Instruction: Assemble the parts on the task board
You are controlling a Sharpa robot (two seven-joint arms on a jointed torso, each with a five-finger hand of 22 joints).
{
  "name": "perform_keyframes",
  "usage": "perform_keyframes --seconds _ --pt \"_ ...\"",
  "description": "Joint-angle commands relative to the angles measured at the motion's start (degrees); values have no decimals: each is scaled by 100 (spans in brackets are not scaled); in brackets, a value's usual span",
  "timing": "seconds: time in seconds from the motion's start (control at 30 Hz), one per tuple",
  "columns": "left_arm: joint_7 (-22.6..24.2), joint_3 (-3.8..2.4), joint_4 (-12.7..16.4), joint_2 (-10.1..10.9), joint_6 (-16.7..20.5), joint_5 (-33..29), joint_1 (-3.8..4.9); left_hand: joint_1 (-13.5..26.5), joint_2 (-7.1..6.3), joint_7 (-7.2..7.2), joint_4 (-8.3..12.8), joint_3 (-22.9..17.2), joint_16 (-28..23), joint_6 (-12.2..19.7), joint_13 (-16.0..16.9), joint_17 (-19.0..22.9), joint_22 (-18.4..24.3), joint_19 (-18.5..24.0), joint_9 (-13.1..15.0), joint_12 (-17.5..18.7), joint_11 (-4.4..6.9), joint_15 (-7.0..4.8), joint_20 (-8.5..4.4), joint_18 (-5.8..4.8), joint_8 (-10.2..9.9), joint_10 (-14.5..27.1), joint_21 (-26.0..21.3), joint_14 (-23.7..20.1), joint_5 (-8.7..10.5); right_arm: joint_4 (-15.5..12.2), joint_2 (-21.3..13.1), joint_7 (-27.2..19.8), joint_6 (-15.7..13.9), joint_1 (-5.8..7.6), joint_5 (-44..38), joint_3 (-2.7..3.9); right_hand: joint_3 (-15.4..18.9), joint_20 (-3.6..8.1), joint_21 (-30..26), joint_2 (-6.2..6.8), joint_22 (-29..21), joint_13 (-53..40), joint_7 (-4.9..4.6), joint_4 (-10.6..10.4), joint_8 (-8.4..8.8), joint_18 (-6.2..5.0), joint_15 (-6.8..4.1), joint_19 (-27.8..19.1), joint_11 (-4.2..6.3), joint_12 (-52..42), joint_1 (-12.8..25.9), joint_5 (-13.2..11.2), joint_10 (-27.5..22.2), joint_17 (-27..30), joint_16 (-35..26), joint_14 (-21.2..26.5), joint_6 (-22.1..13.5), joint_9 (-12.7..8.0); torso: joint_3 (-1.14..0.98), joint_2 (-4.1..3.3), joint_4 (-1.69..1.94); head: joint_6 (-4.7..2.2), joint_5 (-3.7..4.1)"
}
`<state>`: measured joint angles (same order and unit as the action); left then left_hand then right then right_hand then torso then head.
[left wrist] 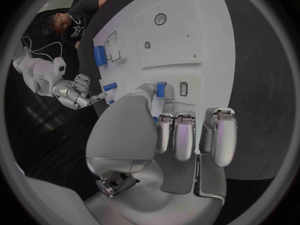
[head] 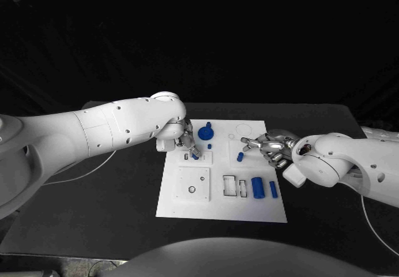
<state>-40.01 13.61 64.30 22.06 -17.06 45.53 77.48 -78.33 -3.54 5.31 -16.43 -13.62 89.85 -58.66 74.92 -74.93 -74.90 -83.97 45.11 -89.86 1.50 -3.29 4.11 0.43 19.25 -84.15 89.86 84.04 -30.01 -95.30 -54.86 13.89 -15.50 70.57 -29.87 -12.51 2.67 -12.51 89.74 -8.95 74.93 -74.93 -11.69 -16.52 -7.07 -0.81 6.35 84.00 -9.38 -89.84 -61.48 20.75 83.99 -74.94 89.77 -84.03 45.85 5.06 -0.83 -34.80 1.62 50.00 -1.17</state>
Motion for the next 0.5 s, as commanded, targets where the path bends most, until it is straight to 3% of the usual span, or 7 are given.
perform_keyframes --seconds 0.03,0.5 --pt "-699 -2 7 -19 -102 -37 -1 -2 50 -426 -2 -24 15 -445 1508 -1507 -1510 -603 11 -14 54 1 -24 -43 28 -585 14 596 -25 -8 7 -16 57 -4 -20 -2 35 -28 26 6 1507 -1507 -190 11 -22 81 28 600 -33 -16 -67 36 601 -1506 23 -597 -48 7 0 0 -5 0 -2" --pt "-673 -2 2 -26 -145 -59 -3 5 7 -393 -10 -39 15 -351 1508 -1507 -1510 -603 30 -14 21 21 -13 -43 -34 -585 14 596 46 -5 12 -17 54 -4 -20 -2 35 -28 26 6 1507 -1507 -190 11 -22 81 28 600 -33 -16 -67 36 601 -1506 23 -597 -48 7 0 0 2 0 20"
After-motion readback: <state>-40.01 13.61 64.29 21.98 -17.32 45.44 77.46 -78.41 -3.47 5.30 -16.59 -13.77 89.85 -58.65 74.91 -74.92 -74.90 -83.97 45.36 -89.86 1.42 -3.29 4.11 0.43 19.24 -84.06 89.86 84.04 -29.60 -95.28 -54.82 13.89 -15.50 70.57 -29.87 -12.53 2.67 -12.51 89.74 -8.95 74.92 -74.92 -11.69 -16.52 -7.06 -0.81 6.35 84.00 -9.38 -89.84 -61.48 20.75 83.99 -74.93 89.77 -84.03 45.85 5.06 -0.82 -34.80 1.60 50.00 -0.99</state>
